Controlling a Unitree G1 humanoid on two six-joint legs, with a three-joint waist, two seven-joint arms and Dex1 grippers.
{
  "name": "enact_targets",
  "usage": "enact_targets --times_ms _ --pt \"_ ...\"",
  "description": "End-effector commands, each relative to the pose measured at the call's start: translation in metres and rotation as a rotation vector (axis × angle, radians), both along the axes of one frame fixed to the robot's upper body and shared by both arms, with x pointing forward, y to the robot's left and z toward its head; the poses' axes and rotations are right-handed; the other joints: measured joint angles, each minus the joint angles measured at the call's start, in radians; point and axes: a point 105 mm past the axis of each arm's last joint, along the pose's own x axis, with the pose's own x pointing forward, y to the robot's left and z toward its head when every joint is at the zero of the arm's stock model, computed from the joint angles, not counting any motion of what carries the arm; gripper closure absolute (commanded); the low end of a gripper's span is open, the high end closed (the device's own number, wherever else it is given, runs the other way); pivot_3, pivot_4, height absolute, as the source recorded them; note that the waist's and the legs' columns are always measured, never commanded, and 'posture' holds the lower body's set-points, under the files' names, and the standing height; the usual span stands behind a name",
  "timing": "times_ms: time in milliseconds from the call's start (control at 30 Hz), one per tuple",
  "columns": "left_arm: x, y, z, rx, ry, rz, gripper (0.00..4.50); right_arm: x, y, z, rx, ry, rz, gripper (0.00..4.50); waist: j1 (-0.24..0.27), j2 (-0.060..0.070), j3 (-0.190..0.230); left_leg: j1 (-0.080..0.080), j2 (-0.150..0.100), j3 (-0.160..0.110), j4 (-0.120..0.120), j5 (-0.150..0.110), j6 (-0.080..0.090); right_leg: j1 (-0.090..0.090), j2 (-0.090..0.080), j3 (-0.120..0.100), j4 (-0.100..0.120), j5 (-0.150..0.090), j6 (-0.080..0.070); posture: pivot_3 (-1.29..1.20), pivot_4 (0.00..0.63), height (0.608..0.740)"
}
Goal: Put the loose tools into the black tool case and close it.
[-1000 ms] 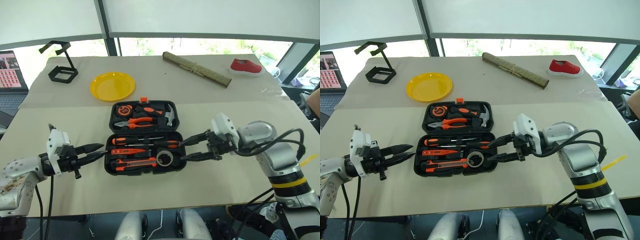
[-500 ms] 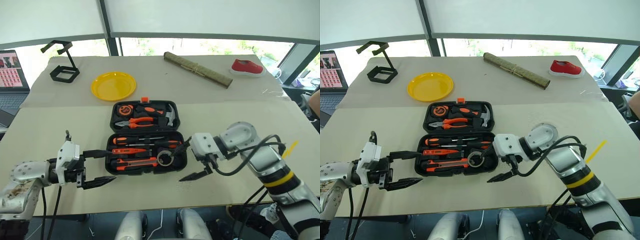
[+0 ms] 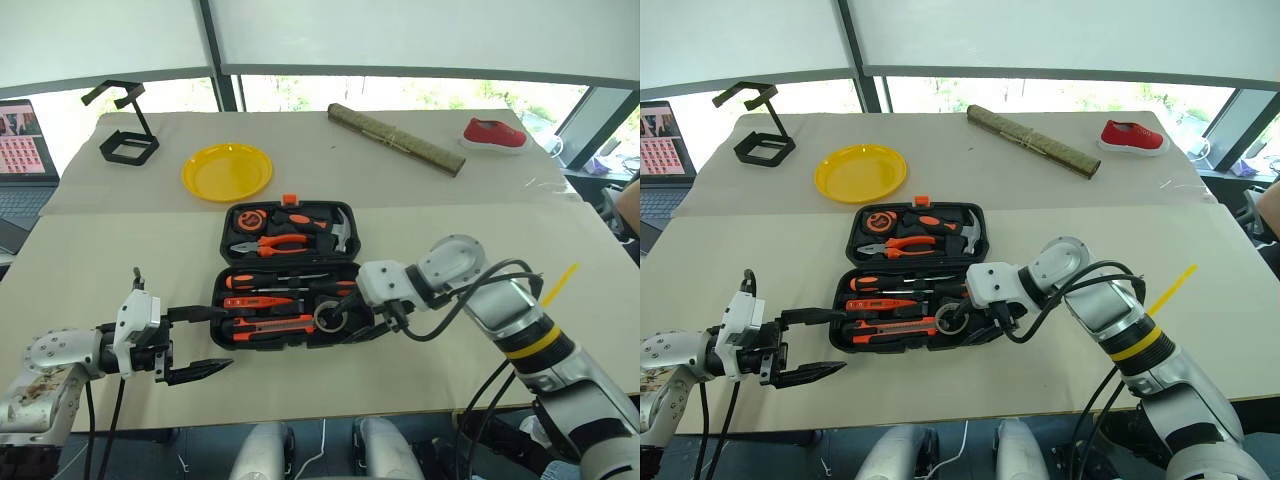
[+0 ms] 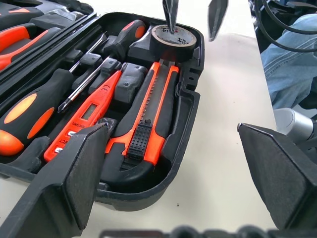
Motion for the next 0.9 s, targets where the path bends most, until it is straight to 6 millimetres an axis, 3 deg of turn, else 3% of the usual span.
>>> enact_targets --times_ms 33,133,433,600,800,900 --pt "-0.001 0.001 0.001 0.009 -0.02 -0.003 0.0 0.004 0.003 0.008 -0.003 -0.044 0.012 3.49 0.0 0.0 0.0 0.0 0.0 0.0 0.0 0.0 0.0 0.0 0.0 0.0 0.0 0.0 0.0 0.0 0.15 0.74" --pt "0.0 0.002 0.001 0.011 -0.021 -0.002 0.0 0.006 0.004 0.008 -0.006 -0.05 0.012 4.45 0.0 0.0 0.0 0.0 0.0 0.0 0.0 0.0 0.0 0.0 0.0 0.0 0.0 0.0 0.0 0.0 0.15 0.74" --pt "0.001 0.002 0.0 0.018 -0.021 -0.006 0.0 -0.007 -0.006 0.025 -0.014 0.025 -0.008 4.45 0.002 0.0 0.0 0.0 0.0 0.0 0.0 0.0 0.0 0.0 0.0 0.0 0.0 0.0 0.0 0.0 0.15 0.74" --pt "0.003 0.001 -0.001 0.024 -0.024 -0.01 0.0 -0.007 -0.023 0.01 -0.123 0.077 -0.098 4.45 0.001 0.0 0.0 0.0 0.0 0.0 0.0 0.0 0.0 0.0 -0.001 0.0 0.0 0.0 0.0 0.0 0.15 0.74" --pt "0.003 0.003 -0.004 0.028 -0.024 -0.011 0.0 0.004 -0.026 -0.001 -0.146 0.075 -0.158 4.45 0.003 0.0 0.0 0.0 0.0 0.0 0.0 0.0 0.0 0.0 -0.001 0.0 0.0 0.0 0.0 0.0 0.15 0.74" --pt "0.002 0.006 -0.005 0.031 -0.024 -0.006 0.0 -0.001 -0.032 -0.006 -0.189 0.097 -0.129 4.45 0.009 0.0 0.0 0.0 -0.001 0.0 0.0 0.0 0.0 0.0 -0.001 0.0 0.0 0.0 0.0 0.0 0.15 0.74"
